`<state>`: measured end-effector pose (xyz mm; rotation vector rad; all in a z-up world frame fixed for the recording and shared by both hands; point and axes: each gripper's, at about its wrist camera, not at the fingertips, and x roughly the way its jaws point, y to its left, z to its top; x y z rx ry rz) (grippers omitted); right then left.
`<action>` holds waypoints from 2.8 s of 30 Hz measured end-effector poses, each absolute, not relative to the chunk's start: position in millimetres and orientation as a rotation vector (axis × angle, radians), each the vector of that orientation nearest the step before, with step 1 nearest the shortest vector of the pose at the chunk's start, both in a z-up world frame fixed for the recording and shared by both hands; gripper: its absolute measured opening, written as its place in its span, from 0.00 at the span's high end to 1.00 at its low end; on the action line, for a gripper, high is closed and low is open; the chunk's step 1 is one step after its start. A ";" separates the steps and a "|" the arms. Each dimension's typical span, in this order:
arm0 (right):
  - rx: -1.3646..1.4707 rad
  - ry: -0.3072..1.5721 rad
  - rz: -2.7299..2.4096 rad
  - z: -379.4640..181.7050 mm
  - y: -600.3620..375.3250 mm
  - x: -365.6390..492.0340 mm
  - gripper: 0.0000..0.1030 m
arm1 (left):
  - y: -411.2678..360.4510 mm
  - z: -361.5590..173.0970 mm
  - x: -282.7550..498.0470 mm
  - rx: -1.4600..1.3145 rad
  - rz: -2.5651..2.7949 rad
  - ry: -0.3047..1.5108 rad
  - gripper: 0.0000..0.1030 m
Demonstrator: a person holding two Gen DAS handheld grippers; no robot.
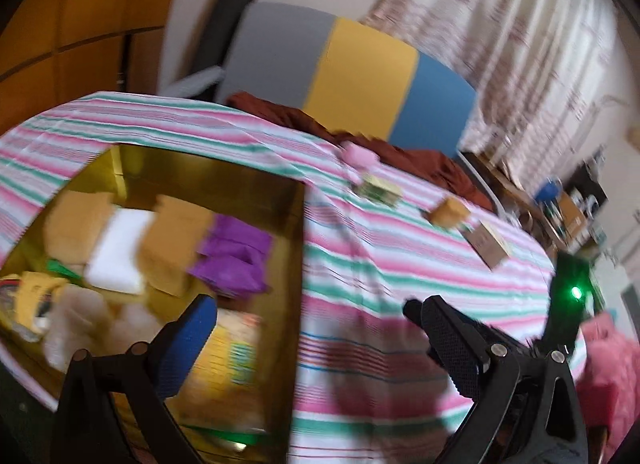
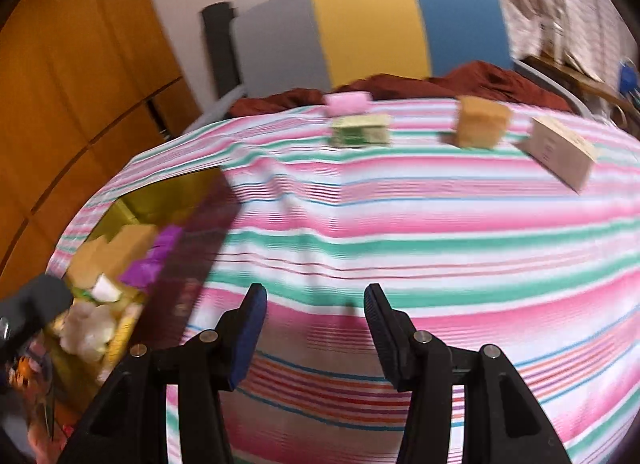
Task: Organize objects
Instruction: 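Move the right tool to the cream medicine box and grasp it, then hold the cream box in the right tool while the left tool grasps the yellow sponge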
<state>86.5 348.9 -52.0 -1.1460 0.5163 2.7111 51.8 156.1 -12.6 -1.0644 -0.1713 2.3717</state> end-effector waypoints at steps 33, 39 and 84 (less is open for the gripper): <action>-0.960 0.284 2.509 -46.1 643.3 58.1 0.31 | 293.8 -59.6 76.1 -1.212 2.127 0.156 0.00; -0.989 0.228 2.533 -61.5 638.6 49.5 0.31 | 306.4 -60.8 71.4 -1.208 2.117 0.176 0.00; -0.867 0.291 2.376 -69.2 621.7 77.4 0.48 | 550.8 -52.4 -72.7 -0.868 2.134 0.584 0.43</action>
